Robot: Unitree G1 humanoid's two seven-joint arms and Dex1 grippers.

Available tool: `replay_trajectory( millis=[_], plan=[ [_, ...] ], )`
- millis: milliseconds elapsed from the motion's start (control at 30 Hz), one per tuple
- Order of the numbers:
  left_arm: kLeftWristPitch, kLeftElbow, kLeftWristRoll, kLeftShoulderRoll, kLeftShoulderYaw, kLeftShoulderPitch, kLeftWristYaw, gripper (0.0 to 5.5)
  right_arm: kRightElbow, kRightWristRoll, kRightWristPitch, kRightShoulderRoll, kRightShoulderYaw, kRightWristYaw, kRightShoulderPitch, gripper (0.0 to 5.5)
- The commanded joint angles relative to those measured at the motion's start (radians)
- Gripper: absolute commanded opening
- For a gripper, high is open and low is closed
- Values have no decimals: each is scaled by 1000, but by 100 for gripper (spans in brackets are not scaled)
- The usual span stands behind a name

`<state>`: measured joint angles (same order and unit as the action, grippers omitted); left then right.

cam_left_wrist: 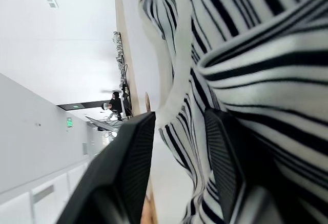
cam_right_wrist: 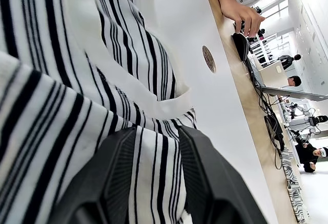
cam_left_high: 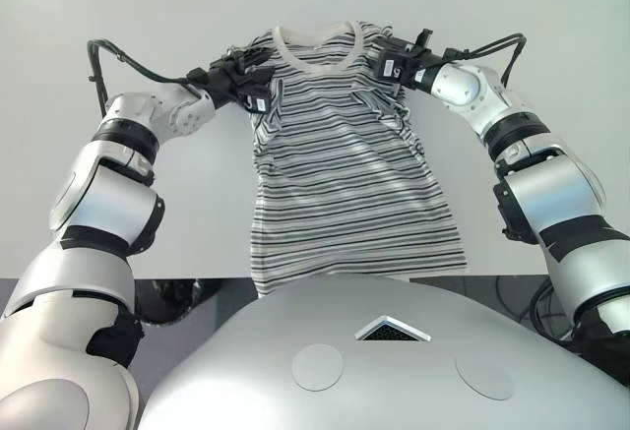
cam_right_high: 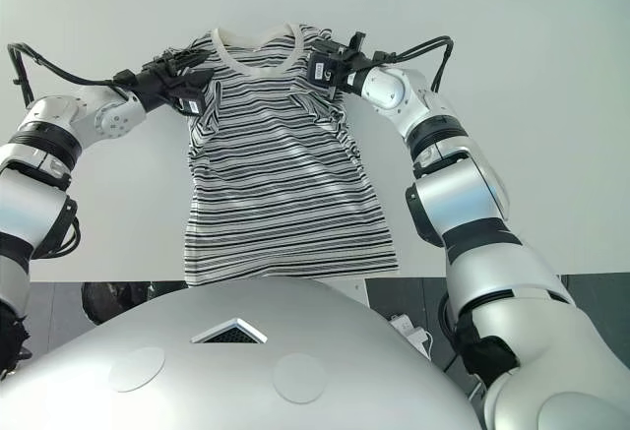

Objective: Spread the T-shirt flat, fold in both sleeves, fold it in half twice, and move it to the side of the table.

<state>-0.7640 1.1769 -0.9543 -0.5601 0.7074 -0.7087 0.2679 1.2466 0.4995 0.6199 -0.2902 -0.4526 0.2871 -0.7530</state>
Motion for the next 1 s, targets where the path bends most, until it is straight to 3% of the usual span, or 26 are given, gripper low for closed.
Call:
replay_trajectory(
  millis=[33, 433, 567, 700, 833, 900, 1000],
  plan=[
    [93, 112, -95, 22, 102, 32, 6, 181, 40, 1, -72, 15, 14, -22, -5, 157],
    [277, 181, -144, 159, 233, -101, 238, 181, 54, -48, -156, 84, 89, -114, -14, 157],
    [156, 127, -108, 118, 204, -128, 377, 181, -62, -133, -21, 0, 152, -29, 60, 157],
    [-59, -154, -31, -67, 84, -88, 546, 181, -551, -336, 25, -152, 273, 116, 318, 157],
    [-130, -856, 216, -384, -172, 216, 365, 181, -1177, -582, -84, -321, 457, 187, 689, 157],
    [-106, -1063, 289, -540, -231, 416, 268, 181, -1289, -693, -83, -424, 560, 272, 878, 157],
    [-36, -1186, 163, -701, -257, 768, 253, 181, -1310, -679, 4, -569, 676, 425, 1164, 157]
  ],
)
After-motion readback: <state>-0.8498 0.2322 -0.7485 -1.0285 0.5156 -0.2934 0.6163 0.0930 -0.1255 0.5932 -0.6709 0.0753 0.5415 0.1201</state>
